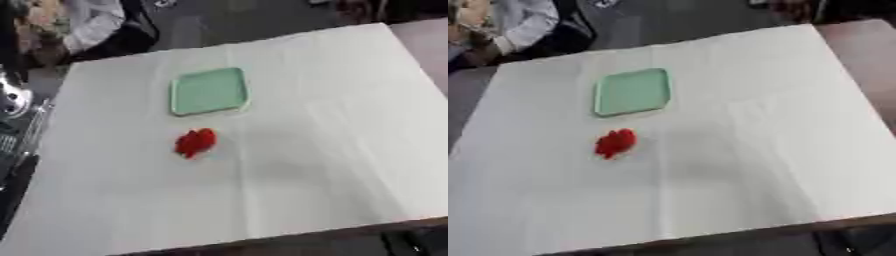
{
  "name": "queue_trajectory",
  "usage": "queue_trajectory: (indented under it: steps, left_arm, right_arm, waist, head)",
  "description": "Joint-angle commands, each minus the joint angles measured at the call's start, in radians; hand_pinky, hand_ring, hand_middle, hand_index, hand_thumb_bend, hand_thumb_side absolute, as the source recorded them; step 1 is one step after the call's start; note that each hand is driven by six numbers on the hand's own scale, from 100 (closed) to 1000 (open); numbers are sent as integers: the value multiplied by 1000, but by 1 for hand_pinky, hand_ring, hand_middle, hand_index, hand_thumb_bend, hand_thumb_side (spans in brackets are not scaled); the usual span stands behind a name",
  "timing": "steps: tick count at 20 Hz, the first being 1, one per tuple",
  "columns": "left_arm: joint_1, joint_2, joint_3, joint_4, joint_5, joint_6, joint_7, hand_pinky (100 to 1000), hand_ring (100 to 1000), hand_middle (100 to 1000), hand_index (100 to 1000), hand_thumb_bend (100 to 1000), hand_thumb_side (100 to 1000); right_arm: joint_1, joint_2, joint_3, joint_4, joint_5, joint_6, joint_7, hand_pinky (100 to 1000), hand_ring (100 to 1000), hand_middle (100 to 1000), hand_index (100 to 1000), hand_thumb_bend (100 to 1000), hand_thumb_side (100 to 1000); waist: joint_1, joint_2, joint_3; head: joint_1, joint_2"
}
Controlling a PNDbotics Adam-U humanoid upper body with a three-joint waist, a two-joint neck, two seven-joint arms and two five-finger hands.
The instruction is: Pick up objects on the table and place them in the box.
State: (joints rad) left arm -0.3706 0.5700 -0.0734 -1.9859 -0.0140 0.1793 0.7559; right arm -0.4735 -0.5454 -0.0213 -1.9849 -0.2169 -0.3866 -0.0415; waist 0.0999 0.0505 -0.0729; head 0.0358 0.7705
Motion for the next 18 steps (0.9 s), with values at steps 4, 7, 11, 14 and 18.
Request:
queue_trajectory:
  steps: [4, 7, 11, 14, 18]
  left_arm:
    - [-5, 36, 14, -14, -17, 30, -11, 634, 656, 832, 991, 466, 876]
    - [-4, 37, 12, -14, -23, 40, -19, 633, 654, 831, 991, 467, 869]
    - [0, 40, 15, -14, -34, 55, -24, 631, 650, 830, 991, 468, 860]
    - [1, 41, 16, -14, -42, 68, -26, 631, 649, 831, 991, 468, 859]
    - [-1, 45, 16, -12, -55, 89, -34, 630, 637, 827, 990, 468, 855]
  right_arm:
    - [-19, -19, -6, -15, -1, -1, 13, 194, 1000, 274, 666, 100, 579]
    - [-18, -19, -7, -15, -1, -2, 13, 194, 1000, 273, 666, 100, 580]
    - [-18, -20, -3, -15, 4, -1, 23, 195, 1000, 269, 666, 100, 586]
    - [-20, -19, -3, -15, 5, -2, 25, 195, 1000, 271, 666, 100, 584]
    - [-24, -18, -3, -15, 5, -2, 31, 196, 1000, 271, 664, 100, 585]
  waist:
    - [-3, -13, -5]
    - [-4, -11, -9]
    - [-5, -5, -7]
    - [-5, -5, -7]
    - [-4, -4, -5]
  head:
    - [12, -1]
    - [11, -1]
    - [25, -1]
    - [36, -1]
    - [71, -1]
